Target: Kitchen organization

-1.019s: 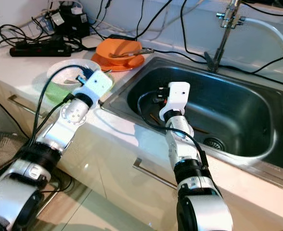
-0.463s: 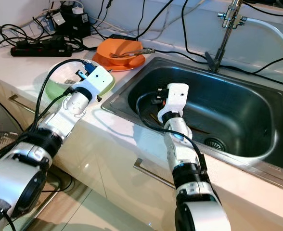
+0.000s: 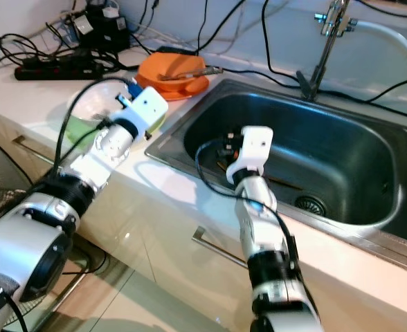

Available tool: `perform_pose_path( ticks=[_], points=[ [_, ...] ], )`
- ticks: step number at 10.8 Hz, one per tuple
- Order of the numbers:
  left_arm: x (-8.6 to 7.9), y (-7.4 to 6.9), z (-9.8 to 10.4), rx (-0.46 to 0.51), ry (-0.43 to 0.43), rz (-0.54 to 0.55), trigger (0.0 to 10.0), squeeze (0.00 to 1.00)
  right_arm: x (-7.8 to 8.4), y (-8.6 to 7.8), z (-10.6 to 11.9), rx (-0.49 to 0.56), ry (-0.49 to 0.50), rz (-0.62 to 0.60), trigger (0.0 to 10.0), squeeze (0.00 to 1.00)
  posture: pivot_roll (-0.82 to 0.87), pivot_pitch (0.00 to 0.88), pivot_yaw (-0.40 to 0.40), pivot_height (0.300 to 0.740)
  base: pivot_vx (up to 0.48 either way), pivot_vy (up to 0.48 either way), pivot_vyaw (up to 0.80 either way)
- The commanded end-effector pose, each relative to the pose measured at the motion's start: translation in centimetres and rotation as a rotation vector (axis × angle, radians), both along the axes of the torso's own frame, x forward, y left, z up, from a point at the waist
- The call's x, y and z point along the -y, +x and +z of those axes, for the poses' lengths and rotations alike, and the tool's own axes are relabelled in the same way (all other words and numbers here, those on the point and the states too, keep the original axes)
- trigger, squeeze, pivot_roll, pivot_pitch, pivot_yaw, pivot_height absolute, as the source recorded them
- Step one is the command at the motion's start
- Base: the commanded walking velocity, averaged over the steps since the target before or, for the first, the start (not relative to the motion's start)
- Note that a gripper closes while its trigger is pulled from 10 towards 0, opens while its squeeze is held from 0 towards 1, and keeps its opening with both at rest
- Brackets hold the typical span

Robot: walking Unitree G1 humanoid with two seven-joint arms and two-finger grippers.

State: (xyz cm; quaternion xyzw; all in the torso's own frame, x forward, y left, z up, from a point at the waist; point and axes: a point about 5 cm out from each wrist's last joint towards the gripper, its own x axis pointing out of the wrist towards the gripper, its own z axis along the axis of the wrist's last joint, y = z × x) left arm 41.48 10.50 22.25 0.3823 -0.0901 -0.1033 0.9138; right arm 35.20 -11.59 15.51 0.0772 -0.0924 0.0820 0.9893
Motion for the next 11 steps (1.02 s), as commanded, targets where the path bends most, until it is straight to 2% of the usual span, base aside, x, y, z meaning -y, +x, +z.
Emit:
perform_pose_path(
  ticks=[1,4,8,11],
  points=[
    [0.1,0.1,0.4,0.011,0.014,0.003,10.0,0.00,-0.1,-0.1,0.3,0.005,0.006,0.003,10.0,0.00,0.10,0.094,0.029,0.740,0.000,0.000,0.00],
    [0.3,0.3,0.6,-0.020,0.018,-0.001,10.0,0.00,0.0,-0.9,0.1,-0.015,0.007,-0.003,10.0,0.00,0.09,0.114,0.037,0.740,0.000,0.000,0.00],
    [0.2,0.5,1.4,-0.001,0.008,0.012,10.0,0.00,-0.1,-1.5,-0.1,-0.036,0.011,-0.004,10.0,0.00,0.08,0.126,0.040,0.740,0.000,0.000,0.00],
    [-0.3,0.6,1.4,0.002,0.002,0.061,10.0,0.00,0.0,-2.1,-0.4,-0.049,0.010,-0.010,10.0,0.00,0.07,0.137,0.037,0.740,0.000,0.000,0.00]
  ],
)
